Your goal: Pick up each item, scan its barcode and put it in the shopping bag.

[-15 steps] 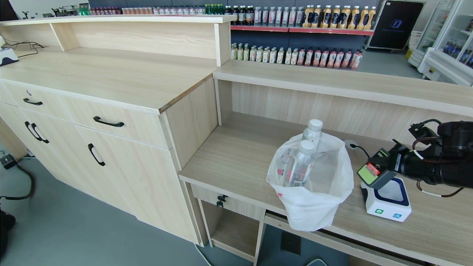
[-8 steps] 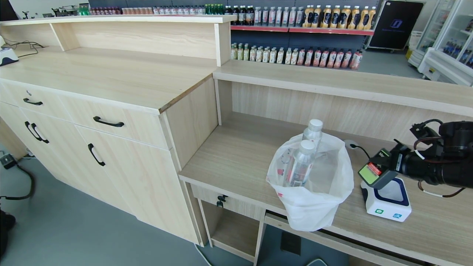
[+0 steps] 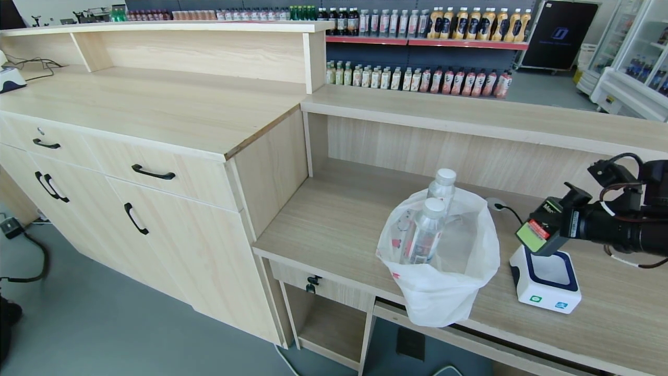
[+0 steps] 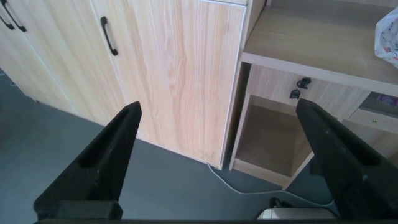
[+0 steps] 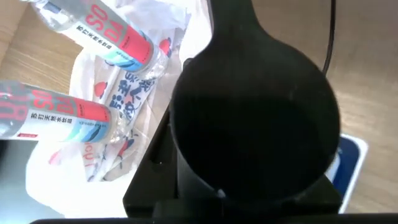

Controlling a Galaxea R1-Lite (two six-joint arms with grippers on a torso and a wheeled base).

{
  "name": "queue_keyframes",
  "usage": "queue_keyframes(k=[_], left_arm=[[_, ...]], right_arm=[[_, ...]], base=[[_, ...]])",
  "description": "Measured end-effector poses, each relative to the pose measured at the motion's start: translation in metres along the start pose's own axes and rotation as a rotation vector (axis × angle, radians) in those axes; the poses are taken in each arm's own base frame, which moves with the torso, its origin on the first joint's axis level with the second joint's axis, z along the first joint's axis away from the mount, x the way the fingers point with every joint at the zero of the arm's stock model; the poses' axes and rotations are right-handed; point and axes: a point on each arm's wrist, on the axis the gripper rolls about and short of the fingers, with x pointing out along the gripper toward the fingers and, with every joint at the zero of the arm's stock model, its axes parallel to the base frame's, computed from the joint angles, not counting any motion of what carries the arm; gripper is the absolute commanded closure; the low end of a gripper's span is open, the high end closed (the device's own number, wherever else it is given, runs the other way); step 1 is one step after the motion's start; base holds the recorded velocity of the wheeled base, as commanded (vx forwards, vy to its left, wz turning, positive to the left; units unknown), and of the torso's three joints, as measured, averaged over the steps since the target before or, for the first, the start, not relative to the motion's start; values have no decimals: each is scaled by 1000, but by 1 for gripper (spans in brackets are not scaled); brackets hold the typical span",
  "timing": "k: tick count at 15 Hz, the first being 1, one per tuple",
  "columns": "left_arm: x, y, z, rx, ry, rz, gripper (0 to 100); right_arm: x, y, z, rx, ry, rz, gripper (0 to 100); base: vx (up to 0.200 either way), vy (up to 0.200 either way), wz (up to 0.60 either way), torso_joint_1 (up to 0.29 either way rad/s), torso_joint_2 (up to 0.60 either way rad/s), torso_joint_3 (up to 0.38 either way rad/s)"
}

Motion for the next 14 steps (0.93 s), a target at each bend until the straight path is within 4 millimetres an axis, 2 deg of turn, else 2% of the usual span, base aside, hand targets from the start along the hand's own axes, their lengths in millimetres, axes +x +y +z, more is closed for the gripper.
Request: queue_keyframes(k=[3,5,7,9,11,14], left_arm=[[0,0,0,0,0,0,0],[0,0,0,0,0,1,0],[0,0,0,0,0,1,0],[0,0,0,0,0,0,0],[0,0,0,0,0,1,0],[0,0,0,0,0,1,0]], right_arm=[[-36,3,3,-405,-57,-92,100],[-55,4,1,-579,-149,-167,100],[-63,10,-5,-604,-158,-160,100],[-64,19,-5,-617,-175,-128,100],[-60,25,-6,-622,-175,-93,100],[-46,24,-15,-592,-130,-63,100]], base=[[0,0,0,0,0,0],[0,0,300,1,-1,-1],[0,0,600,0,0,2],[0,0,0,0,0,0],[0,0,0,0,0,0],[0,0,0,0,0,0]])
